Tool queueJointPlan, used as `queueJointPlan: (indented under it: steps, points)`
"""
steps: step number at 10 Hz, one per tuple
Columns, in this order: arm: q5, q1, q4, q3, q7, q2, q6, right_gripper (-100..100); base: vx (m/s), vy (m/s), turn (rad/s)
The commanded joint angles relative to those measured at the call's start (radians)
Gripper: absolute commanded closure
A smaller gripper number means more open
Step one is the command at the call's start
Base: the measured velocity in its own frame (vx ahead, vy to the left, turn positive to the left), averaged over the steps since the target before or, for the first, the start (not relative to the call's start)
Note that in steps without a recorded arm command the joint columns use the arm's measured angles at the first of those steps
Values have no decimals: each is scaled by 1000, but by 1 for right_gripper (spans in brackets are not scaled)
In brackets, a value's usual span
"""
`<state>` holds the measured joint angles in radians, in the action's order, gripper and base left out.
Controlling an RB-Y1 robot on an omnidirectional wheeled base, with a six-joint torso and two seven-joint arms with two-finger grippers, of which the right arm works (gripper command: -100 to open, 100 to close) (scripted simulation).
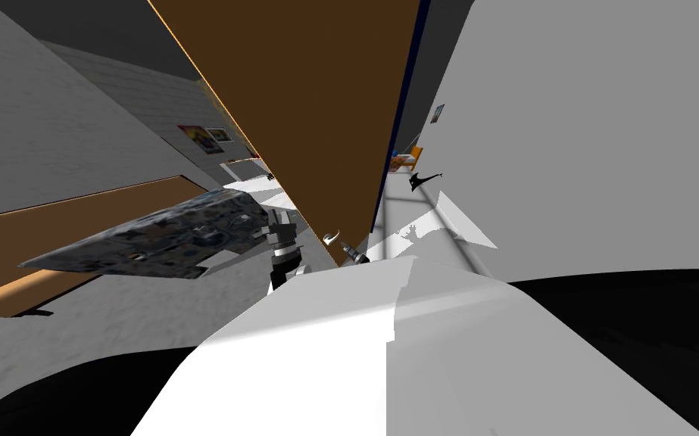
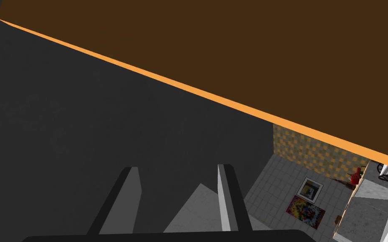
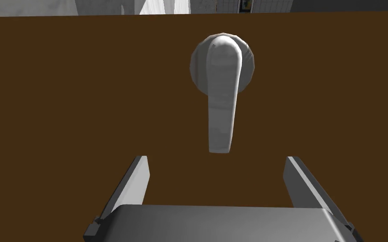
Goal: Push the door open
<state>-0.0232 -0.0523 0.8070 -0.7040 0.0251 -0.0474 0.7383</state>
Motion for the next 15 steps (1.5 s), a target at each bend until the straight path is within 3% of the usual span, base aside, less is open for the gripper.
queueJointPlan:
  steps: [1, 3, 5, 7, 9, 10, 11, 15]
  points:
    - [-7, 7, 0, 11, -2, 17, 8, -100, -220, -61, -93]
    - [-6, -1, -9, 12, -3, 1, 8, -100, -32, 15, 10]
    - [-6, -5, -12, 18, -5, -2, 7, -100, 154, 124, 19]
    - [-7, -9, -16, 23, -6, 4, 7, -100, 168, 137, 21]
    - [-7, -14, -21, 30, -9, 25, 6, -100, 202, 164, 25]
    - [-7, -12, -17, 27, -6, 15, 5, -100, 79, 65, 11]
    - [-7, -12, -17, 27, -6, 15, 5, 100, -11, -6, -12]
    - [-7, -12, -17, 27, -6, 15, 5, 100, -21, -19, 1]
